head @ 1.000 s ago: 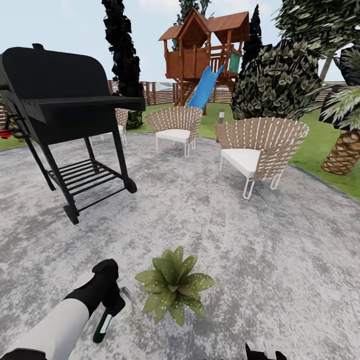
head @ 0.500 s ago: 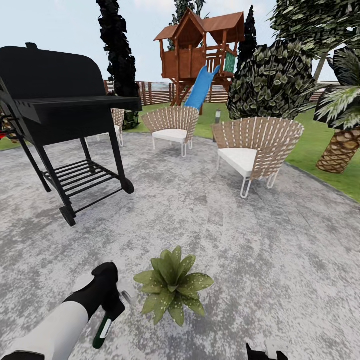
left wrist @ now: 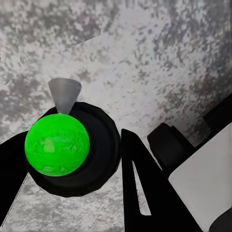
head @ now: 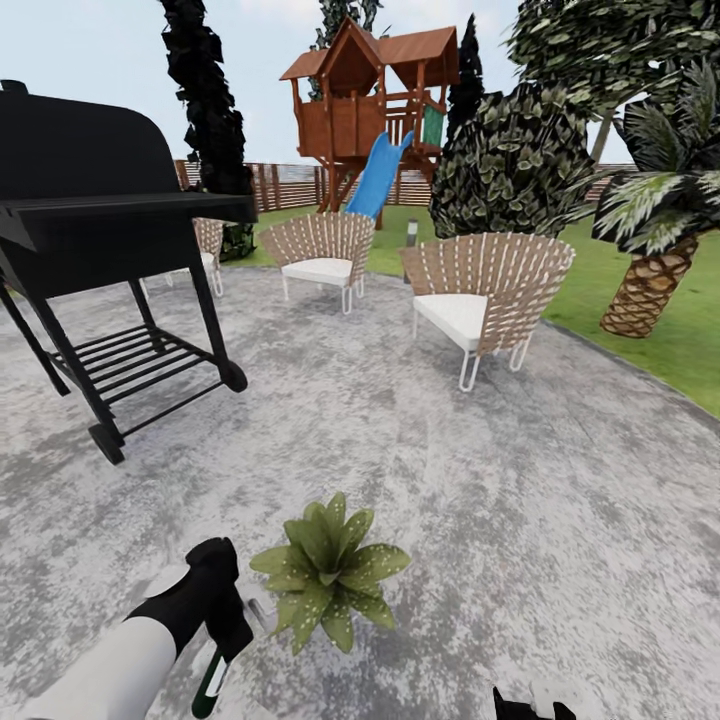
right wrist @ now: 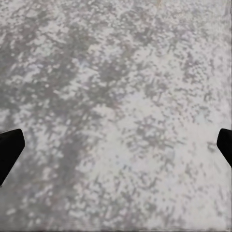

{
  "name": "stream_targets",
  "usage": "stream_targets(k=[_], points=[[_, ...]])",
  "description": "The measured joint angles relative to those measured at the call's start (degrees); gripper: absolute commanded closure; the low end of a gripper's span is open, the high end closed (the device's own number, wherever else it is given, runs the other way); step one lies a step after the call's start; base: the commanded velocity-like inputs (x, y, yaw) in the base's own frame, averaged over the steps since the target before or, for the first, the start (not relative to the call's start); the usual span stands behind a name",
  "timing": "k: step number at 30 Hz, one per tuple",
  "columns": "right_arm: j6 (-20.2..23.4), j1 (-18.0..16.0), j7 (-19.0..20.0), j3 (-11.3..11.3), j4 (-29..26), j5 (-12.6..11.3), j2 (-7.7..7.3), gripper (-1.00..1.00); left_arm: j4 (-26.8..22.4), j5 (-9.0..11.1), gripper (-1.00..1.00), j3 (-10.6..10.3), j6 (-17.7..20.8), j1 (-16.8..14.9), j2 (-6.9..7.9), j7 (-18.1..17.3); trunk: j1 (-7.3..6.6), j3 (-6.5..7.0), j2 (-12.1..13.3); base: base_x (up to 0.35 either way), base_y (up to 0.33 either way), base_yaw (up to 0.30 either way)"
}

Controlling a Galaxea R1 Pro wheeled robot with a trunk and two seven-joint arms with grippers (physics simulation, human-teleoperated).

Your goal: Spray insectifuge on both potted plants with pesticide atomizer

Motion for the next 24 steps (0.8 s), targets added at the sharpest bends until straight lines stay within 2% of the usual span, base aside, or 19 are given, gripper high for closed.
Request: stream_targets(k=[4,9,13,20,24], points=[[0.01,-0.01,0.00,0.01,0.01,0.00,0.01,-1.00,-0.42,0.10,1.00,0.35,0.18,0.02,0.65,-0.12,0.00,0.00,0.00,0.000,0.219,-0.027],[0.01,-0.01,0.00,0.01,0.01,0.00,0.01,-1.00,-0.63,0.16,1.00,0.41,0.32,-0.01,0.57,-0.09,-0.01,0.00,0.00,0.027,0.287,-0.001],[0.00,-0.01,0.00,0.00,0.01,0.00,0.00,-1.00,-0.80,0.15,1.00,0.30,0.27,0.00,0.57,0.17,0.00,0.00,0.00,0.028,0.062,-0.023],[0.01,0.00,0.00,0.00,0.00,0.00,0.00,-1.00,-0.66,0.09,1.00,0.26,0.15,0.02,0.65,0.08,0.00,0.00,0.00,0.001,0.069,-0.239],[0.01,-0.01,0.00,0.01,0.01,0.00,0.01,-1.00,-0.18,-0.23,1.00,0.11,0.10,0.04,0.60,0.03,0.00,0.00,0.00,0.000,0.267,-0.038]])
